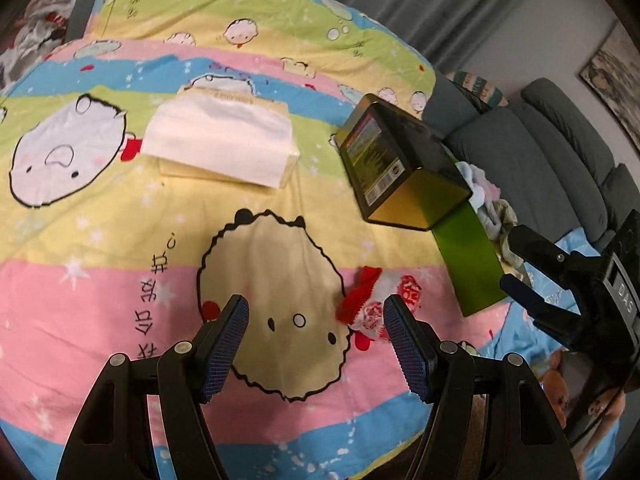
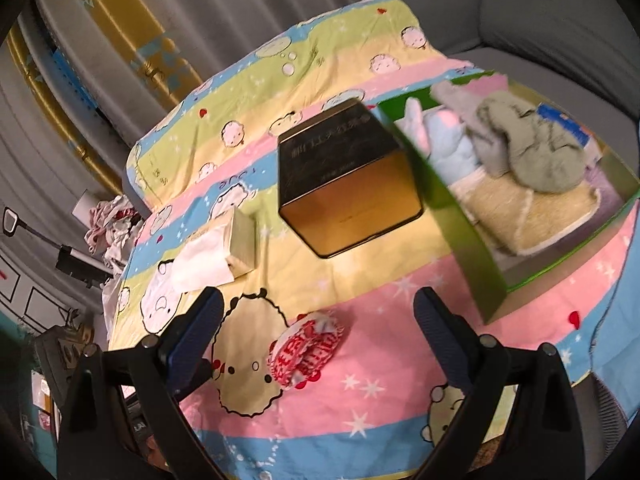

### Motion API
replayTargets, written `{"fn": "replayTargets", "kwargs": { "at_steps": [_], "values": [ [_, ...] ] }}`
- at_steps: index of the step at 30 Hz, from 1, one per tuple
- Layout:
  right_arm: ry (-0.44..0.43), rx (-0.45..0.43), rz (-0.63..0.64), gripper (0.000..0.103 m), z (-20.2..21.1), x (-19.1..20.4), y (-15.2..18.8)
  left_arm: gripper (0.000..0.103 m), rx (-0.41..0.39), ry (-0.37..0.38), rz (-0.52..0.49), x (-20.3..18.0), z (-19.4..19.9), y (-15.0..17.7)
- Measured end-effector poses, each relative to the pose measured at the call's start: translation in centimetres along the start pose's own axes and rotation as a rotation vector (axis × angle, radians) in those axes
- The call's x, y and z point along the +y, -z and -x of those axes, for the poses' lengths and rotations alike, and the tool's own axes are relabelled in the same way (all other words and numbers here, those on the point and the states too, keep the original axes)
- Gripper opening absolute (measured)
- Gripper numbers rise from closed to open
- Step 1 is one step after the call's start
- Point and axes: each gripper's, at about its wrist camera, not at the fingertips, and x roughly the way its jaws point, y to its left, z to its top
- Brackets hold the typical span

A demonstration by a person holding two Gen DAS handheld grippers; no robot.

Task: Organize soft objects
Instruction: 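Move the right tool toward the red-and-white knit pouch, then grasp the red-and-white knit pouch with the right gripper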

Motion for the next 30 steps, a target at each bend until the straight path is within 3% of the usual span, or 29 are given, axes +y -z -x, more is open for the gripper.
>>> {"fn": "replayTargets", "kwargs": {
  "at_steps": [9,17,20,24,27,30],
  "values": [
    [-0.081,0.106,-0.029,0.085,-2.8,-0.1,0.2,0.070,0.039,0.016,0.029,-0.5,-1.6,0.4],
    [-0.083,0.209,-0.048,0.080,-6.7,-0.4,1.1,0.070,0.130,0.069,0.020,-2.0,-4.0,1.3],
    [-0.067,0.252,-0.049,0.072,-7.9,-0.7,1.5,0.070,0.160,0.106,0.026,-2.3,-4.9,1.5],
    [-0.106,0.296,-0.065,0.061,-8.9,-1.2,2.0,0.070,0.142,0.086,0.010,-2.7,-5.5,1.4],
    [-0.100,0.295,-0.061,0.052,-9.2,-1.2,2.4,0.066,0.134,0.065,-0.013,-2.9,-5.6,1.4],
    [-0.165,0.315,-0.079,0.046,-9.4,-1.3,2.6,0.054,0.116,0.046,-0.036,-3.3,-5.7,1.4]
  ]
}}
